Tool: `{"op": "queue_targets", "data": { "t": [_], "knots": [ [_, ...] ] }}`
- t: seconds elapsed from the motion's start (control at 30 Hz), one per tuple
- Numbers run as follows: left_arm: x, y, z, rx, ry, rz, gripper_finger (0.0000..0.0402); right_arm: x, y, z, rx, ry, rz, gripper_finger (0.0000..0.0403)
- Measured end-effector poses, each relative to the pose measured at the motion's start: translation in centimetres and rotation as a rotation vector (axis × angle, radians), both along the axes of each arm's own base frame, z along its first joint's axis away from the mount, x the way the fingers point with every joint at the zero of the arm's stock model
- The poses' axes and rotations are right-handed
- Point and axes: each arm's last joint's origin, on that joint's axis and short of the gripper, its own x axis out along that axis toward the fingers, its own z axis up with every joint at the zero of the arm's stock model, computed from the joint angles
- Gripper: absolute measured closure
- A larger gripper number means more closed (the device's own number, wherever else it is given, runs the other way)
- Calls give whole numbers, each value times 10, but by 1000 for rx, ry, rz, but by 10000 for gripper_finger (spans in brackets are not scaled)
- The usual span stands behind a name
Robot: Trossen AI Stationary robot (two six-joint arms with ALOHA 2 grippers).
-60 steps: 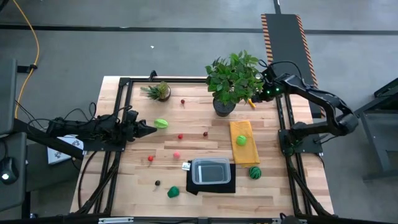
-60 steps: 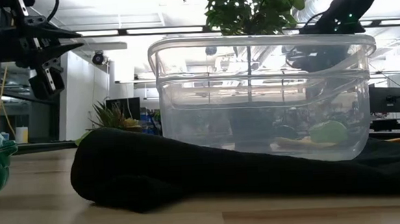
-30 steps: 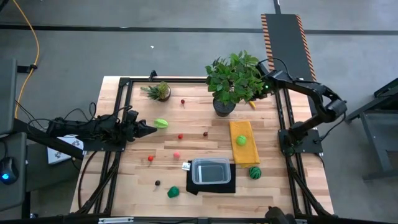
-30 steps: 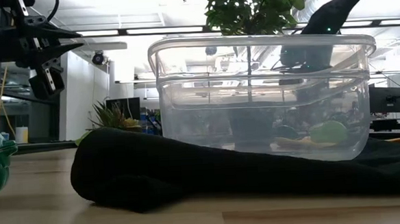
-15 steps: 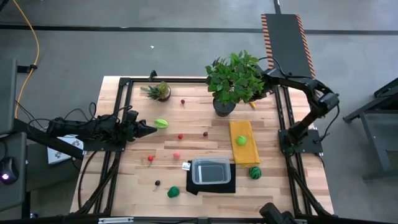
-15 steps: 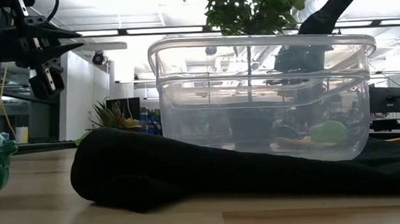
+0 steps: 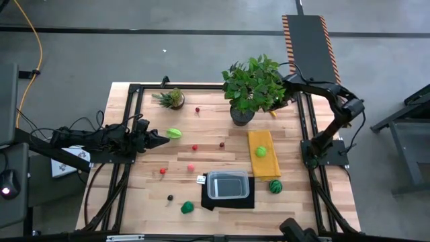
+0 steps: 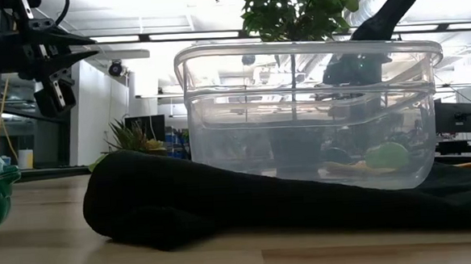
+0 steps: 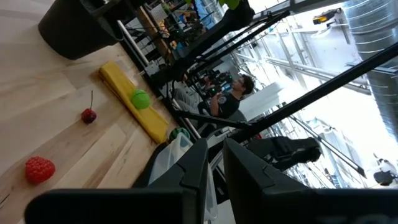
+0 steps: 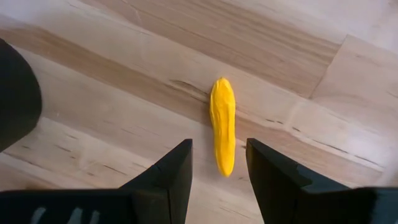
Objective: Pick and placing Produce into tupperware
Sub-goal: Put the corn into the transparent bin
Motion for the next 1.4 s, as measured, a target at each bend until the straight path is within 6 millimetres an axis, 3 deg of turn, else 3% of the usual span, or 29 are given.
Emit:
{"op": "queue_targets", "data": {
  "t": [1.2, 1.4],
  "knots": [
    [0, 0, 0, 0, 2, 0, 360, -1, -8, 0, -42, -36, -17, 260],
    [0, 0, 0, -15, 1, -1, 360, 2, -17, 15, -69, -53, -6, 260]
  ]
}}
